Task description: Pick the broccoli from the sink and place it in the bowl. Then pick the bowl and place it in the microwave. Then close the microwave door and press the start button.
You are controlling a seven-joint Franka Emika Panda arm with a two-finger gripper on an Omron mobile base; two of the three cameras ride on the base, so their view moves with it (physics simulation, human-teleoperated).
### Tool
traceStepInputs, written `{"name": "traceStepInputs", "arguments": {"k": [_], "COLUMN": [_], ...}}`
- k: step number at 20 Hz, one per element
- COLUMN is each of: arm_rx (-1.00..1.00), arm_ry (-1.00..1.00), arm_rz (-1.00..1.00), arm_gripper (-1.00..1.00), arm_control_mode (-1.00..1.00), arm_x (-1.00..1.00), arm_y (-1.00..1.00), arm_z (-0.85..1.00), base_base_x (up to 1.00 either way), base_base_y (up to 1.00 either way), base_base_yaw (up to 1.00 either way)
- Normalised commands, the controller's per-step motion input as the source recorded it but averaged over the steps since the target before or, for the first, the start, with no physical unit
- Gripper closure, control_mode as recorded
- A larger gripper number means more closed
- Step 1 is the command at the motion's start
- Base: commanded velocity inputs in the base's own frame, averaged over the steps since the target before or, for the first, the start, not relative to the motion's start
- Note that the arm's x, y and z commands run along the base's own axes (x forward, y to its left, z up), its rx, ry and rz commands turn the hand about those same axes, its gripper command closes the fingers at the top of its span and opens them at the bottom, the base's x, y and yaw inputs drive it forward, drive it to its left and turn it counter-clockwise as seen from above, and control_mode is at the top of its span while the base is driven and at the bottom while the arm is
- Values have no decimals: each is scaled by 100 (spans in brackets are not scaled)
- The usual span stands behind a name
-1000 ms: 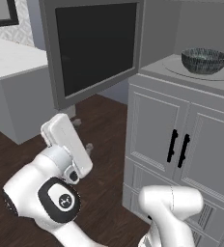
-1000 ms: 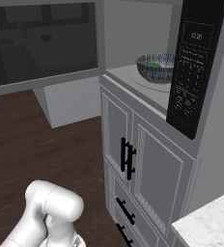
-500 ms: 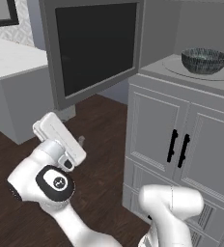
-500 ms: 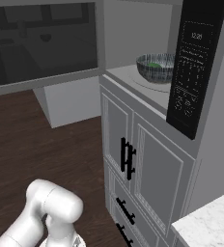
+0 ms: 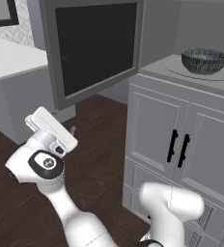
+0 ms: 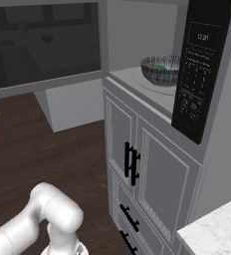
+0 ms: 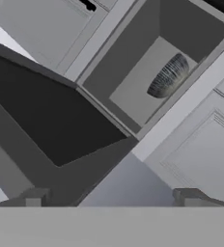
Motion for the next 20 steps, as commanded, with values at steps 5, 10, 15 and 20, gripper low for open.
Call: {"name": "traceStepInputs", "arguments": {"k": [5, 10, 15, 20], "arm_rx": [0, 0, 3, 9], "arm_ry": [-7, -5, -14, -23], "arm_rz": [-2, -1, -2, -7], "arm_gripper": [-100, -100, -100, -100], "arm_control_mode": [-100, -100, -100, -100], "arm_x": [78, 69, 43, 24], "arm_y": [23, 24, 1, -18], "arm_z": [-35, -41, -6, 4], "base_base_x": [0, 0, 0, 0], "base_base_y": [0, 0, 0, 0], "base_base_yaw": [0, 0, 0, 0]}}
